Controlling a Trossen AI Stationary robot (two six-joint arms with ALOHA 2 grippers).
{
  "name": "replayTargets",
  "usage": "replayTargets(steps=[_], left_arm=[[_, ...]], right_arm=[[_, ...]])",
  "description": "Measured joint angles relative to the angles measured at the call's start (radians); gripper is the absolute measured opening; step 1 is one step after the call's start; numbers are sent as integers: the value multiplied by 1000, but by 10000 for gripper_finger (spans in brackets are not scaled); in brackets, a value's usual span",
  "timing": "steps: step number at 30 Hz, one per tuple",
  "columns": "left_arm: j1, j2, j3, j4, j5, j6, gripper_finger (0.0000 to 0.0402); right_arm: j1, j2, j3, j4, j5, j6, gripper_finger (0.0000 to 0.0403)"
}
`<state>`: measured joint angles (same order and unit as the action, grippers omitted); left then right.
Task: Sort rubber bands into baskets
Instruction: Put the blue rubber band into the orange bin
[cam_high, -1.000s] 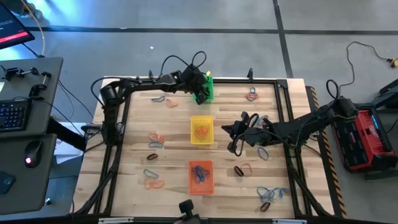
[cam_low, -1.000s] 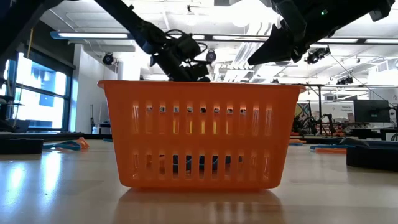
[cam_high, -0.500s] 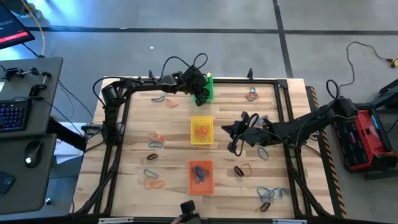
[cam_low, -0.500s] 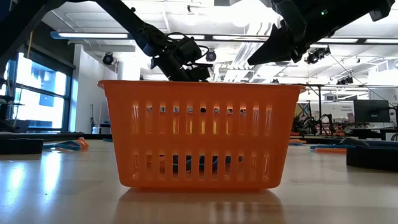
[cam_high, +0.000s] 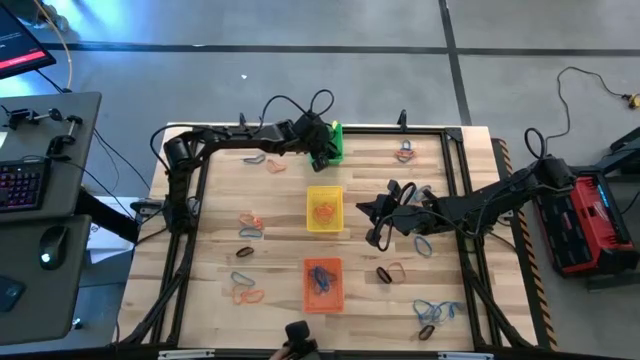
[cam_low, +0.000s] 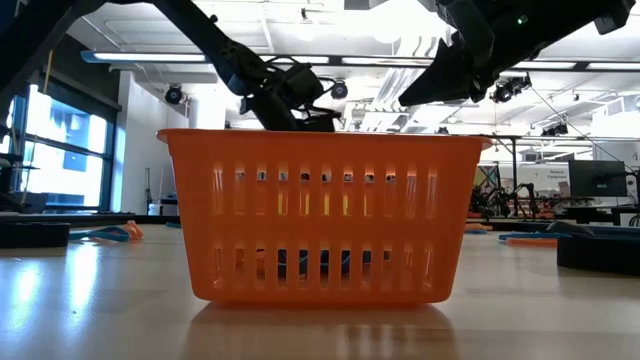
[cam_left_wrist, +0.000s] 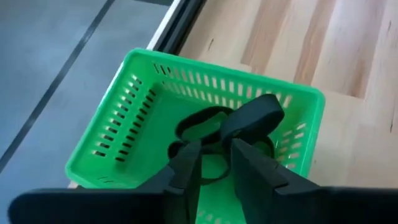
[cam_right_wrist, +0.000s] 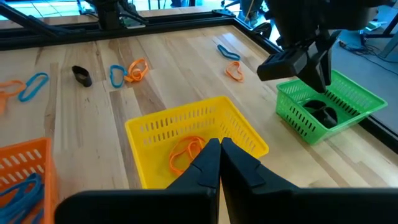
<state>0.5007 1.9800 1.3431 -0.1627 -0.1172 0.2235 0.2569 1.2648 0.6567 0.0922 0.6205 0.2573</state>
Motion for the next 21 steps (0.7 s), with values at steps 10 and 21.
replayTargets(steps=[10, 21], left_arm=[[-4, -103, -165, 231, -3, -12, 21], [-11, -390, -540, 530, 7, -58, 11]], right_arm=[[0, 0, 0, -15, 0, 8, 0], [0, 0, 0, -17, 0, 7, 0]])
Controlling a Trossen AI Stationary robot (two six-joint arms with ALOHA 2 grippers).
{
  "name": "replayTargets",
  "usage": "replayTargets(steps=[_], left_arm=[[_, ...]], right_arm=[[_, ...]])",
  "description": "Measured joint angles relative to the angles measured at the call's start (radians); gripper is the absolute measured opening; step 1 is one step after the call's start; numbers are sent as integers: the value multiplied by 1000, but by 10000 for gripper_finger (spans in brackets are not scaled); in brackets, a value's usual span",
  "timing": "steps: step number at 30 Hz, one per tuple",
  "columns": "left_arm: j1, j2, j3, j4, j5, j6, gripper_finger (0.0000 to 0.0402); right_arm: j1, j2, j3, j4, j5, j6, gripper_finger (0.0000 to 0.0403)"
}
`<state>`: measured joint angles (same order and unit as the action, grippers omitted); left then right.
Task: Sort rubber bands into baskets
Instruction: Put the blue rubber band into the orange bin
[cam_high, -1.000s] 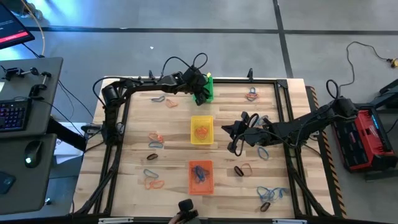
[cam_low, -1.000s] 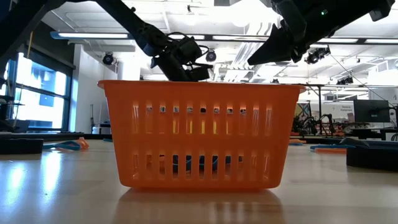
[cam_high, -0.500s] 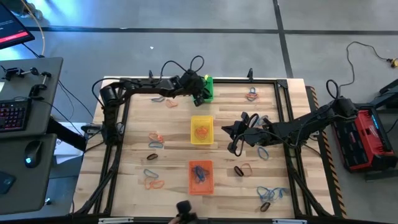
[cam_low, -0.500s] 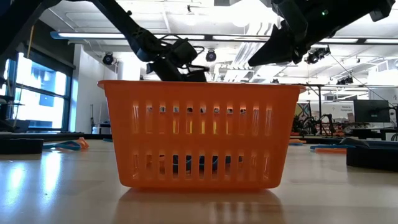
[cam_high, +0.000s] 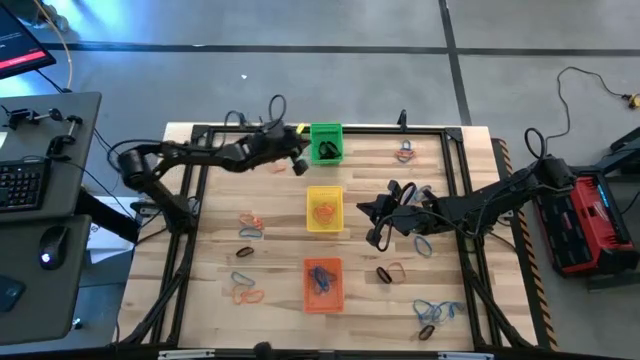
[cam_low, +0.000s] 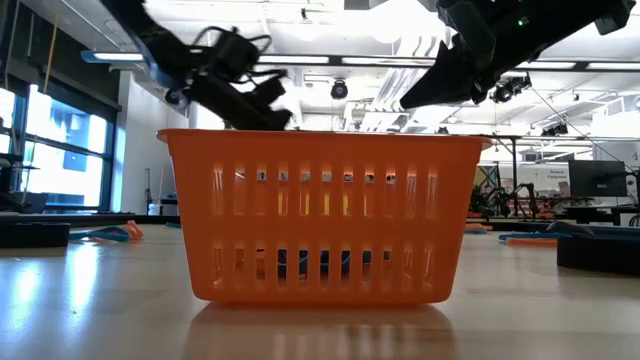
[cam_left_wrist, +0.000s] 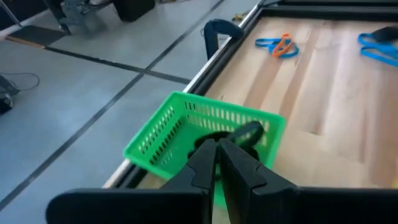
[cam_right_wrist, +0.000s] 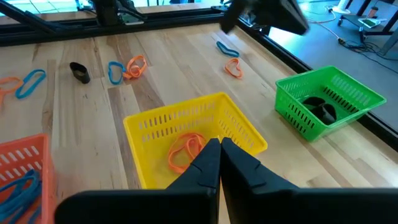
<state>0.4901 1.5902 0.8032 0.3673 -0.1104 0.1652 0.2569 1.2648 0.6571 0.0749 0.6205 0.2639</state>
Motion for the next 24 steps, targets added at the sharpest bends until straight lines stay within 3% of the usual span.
replayTargets(steps=[11, 19, 24], left_arm=[[-78, -197, -290, 223, 4, -68, 11], [-189, -250, -370, 268, 4, -102, 11], [-266, -249, -399, 292, 4, -109, 11]], right_arm=[[-4, 0, 0, -6, -79, -2, 0], [8, 0, 0, -62, -117, 26, 0], [38, 0, 25, -218, -125, 117, 3]])
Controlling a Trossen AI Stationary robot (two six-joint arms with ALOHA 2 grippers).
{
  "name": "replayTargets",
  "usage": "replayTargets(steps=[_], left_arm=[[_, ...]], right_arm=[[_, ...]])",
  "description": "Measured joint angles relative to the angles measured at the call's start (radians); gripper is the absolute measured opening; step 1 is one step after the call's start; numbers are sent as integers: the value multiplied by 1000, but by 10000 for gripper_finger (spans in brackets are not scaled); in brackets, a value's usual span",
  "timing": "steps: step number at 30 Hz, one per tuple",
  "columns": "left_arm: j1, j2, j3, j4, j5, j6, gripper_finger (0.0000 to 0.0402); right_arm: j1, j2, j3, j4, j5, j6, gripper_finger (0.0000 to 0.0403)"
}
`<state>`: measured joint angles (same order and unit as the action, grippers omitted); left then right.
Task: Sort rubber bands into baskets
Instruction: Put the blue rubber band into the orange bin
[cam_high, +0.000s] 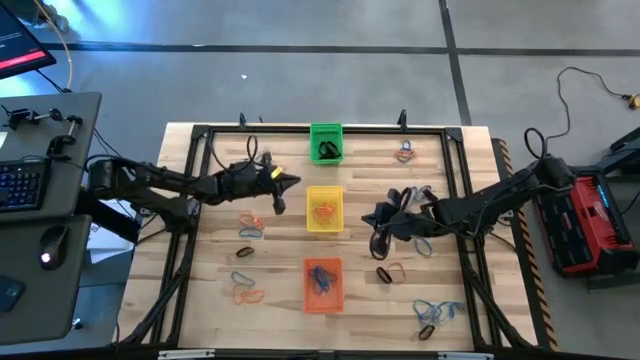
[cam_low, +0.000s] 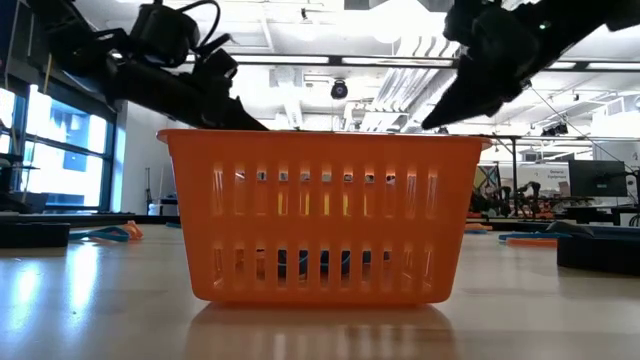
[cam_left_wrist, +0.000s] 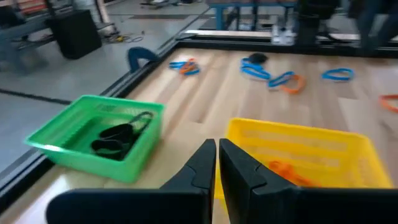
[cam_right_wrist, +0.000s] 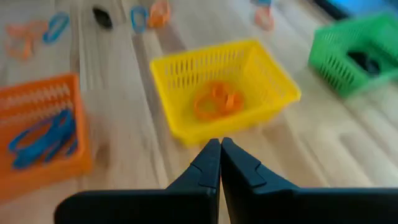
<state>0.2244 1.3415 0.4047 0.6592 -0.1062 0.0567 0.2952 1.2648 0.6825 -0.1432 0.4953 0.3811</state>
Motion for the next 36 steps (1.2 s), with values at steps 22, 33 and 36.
replayTargets(steps=[22, 33, 36], left_arm=[[-63, 1, -102, 102, -2, -45, 11], [-62, 1, -102, 102, -2, -37, 11], [-62, 1, -102, 102, -2, -37, 11]], right_arm=[[173, 0, 102, -826, -223, 887, 186], [143, 0, -43, -820, -315, 1033, 188], [136, 0, -84, -773, -320, 1033, 188]])
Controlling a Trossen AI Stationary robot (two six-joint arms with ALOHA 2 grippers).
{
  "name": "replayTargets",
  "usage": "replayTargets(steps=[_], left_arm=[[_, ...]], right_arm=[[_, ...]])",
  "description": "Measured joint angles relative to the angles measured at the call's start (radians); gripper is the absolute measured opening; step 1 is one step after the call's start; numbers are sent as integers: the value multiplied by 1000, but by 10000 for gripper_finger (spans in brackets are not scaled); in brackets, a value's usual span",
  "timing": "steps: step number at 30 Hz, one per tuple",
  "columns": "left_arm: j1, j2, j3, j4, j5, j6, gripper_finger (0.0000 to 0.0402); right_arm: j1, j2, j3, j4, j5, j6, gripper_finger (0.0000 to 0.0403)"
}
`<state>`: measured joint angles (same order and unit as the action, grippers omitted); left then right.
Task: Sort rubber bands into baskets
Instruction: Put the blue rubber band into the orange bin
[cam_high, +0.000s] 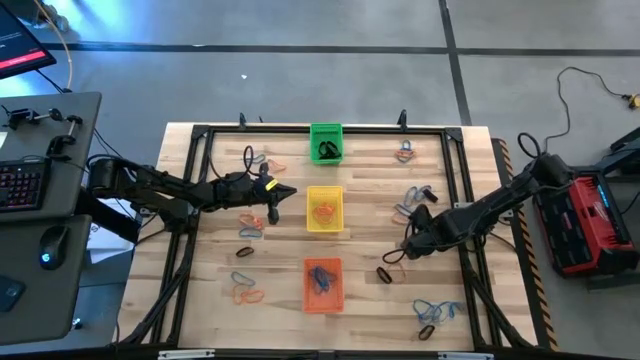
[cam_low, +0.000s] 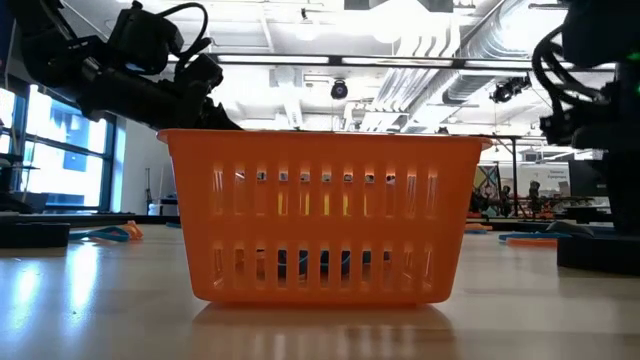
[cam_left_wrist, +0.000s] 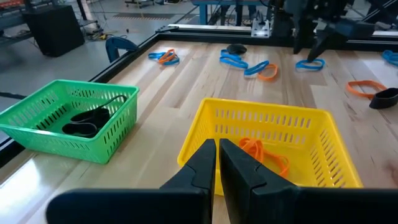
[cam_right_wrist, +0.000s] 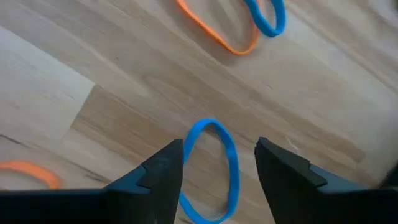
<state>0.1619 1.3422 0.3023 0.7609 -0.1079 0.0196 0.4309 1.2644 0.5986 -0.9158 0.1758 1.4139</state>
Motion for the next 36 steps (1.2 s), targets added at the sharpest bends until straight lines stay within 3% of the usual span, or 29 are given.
replayTargets(steps=[12, 15, 22, 28, 36], left_arm=[[0, 0, 0, -1, 0, -1, 11], [0, 0, 0, -1, 0, -8, 11], [0, 0, 0, -1, 0, -15, 11], [0, 0, 0, -1, -9, -16, 11], [0, 0, 0, 0, -9, -16, 11]], right_arm=[[-1, -2, -100, 160, -10, -3, 175], [-1, -2, -99, 171, -16, -24, 138], [-1, -1, -100, 247, -17, -147, 11], [1, 1, -7, 318, 28, -257, 17], [1, 2, 118, 669, 56, -598, 2]])
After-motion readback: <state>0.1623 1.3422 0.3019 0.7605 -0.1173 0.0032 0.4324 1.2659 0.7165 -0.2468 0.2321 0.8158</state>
